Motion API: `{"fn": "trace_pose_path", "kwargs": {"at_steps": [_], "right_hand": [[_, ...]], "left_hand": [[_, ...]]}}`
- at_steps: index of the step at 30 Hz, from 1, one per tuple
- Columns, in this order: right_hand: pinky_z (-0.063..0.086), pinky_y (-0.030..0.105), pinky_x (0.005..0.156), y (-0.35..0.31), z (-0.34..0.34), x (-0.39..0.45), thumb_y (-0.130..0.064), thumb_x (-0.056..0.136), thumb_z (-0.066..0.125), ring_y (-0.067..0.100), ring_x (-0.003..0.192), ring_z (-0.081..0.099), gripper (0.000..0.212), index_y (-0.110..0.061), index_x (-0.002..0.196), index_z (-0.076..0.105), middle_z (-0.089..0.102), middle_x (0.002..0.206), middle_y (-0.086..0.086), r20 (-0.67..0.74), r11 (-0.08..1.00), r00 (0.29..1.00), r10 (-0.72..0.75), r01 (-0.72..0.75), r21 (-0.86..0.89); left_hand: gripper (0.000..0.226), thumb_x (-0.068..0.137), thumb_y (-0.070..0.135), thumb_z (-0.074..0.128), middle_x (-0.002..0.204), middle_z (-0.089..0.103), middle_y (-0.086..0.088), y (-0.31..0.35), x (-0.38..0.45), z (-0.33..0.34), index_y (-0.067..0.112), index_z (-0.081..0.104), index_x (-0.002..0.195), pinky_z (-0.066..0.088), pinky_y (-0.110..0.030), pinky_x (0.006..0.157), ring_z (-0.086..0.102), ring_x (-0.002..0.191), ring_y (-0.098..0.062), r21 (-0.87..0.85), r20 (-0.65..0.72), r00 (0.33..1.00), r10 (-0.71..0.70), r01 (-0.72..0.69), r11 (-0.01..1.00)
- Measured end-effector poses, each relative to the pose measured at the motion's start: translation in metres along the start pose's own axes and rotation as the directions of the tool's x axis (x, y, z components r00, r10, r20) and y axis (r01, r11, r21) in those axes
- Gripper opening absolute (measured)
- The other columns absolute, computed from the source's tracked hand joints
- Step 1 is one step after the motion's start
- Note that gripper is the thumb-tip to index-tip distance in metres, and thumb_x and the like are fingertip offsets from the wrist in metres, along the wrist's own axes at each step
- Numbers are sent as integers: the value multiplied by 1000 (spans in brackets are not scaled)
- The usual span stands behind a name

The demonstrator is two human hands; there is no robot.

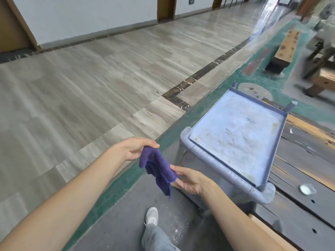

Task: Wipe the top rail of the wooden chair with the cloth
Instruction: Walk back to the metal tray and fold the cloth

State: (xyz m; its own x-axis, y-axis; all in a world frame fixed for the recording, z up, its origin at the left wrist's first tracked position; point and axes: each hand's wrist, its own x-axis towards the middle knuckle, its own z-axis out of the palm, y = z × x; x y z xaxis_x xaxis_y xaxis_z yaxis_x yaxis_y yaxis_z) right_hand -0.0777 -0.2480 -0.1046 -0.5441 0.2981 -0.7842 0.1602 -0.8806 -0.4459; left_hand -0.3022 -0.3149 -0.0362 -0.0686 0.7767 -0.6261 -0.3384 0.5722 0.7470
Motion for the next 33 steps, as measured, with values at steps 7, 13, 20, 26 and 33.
{"fn": "trace_pose_path", "kwargs": {"at_steps": [7,13,20,26,33], "right_hand": [[53,37,61,-50,66,95,-43,102,49,33,78,62,42,-2,104,58,58,96,24,-254,977,956,150,-104,185],[57,41,81,-114,140,135,-68,95,42,36,105,73,79,-3,134,62,70,126,28,250,912,968,-16,-88,401],[65,39,69,-222,160,162,-31,93,70,40,99,74,49,-32,139,54,64,134,28,23,679,938,-346,234,696],[61,43,80,-300,124,183,15,92,53,30,94,67,101,-53,157,16,57,130,25,-312,483,844,-436,512,710],[55,42,84,-371,95,162,10,91,35,31,92,62,77,-40,148,45,62,124,20,-472,394,701,-534,701,594]], "left_hand": [[21,91,8,56,62,68,-9,94,56,-45,3,62,71,49,-32,70,63,71,-22,-103,-149,989,-26,10,995],[37,81,4,58,44,47,0,173,116,-66,12,48,46,43,-25,56,52,42,-16,-255,-384,920,-79,-23,967],[39,80,5,50,36,41,0,231,195,-75,11,43,42,41,-25,52,46,39,-18,-339,-325,942,-87,-30,940],[30,88,-2,42,49,44,-5,270,279,-61,7,47,60,39,-16,35,44,29,-12,-332,-144,984,-103,50,942],[26,85,-6,46,68,45,-9,304,356,-24,11,51,66,40,-22,42,48,46,-18,-153,176,974,-141,169,974]]}}
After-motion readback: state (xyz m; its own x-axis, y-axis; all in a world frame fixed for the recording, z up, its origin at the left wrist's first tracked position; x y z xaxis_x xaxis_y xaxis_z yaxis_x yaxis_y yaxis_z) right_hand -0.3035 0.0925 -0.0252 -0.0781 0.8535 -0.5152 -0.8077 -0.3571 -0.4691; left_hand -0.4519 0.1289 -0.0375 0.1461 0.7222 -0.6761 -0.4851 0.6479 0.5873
